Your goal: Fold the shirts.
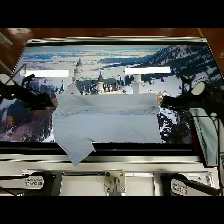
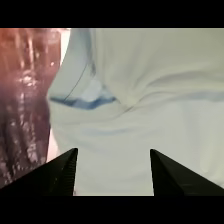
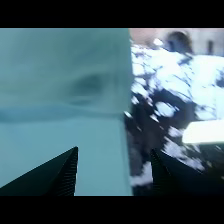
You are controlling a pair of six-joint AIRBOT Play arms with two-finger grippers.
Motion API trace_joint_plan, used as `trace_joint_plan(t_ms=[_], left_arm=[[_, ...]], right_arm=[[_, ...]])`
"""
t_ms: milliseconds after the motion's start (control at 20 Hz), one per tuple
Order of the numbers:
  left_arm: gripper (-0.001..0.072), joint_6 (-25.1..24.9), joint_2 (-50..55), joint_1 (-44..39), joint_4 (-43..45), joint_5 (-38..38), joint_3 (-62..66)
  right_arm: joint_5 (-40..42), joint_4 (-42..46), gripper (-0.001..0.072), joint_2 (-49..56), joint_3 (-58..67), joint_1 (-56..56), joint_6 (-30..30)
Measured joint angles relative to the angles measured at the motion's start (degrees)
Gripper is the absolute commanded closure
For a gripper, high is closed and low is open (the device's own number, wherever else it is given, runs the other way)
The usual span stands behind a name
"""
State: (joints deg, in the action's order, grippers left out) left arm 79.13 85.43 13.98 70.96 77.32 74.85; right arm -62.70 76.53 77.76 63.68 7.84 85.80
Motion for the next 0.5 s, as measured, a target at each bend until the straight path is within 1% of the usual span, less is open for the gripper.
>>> trace_joint_plan(t_ms=[50,150,250,350,500], left_arm=[[0.0002,-0.8,-2.3,2.2,0.0,1.5,-1.9],[0.0003,-2.7,-7.3,7.1,-1.2,4.0,-9.2],[0.0005,-5.0,-12.0,11.9,-4.4,4.3,-19.1],[0.0008,-7.9,-15.4,15.8,-7.9,3.4,-28.9],[0.0023,-10.5,-17.7,17.9,-11.1,0.0,-38.7]], right_arm=[[-3.0,2.8,0.0143,-2.2,-0.4,2.2,-0.3],[-7.7,4.7,0.0143,-6.2,-2.3,7.6,-1.0],[-9.7,2.3,0.0143,-9.7,-5.5,12.9,-2.3],[-10.0,-1.0,0.0143,-12.3,-8.9,16.6,-3.6],[-9.7,-4.4,0.0143,-14.0,-12.7,19.0,-4.6]])
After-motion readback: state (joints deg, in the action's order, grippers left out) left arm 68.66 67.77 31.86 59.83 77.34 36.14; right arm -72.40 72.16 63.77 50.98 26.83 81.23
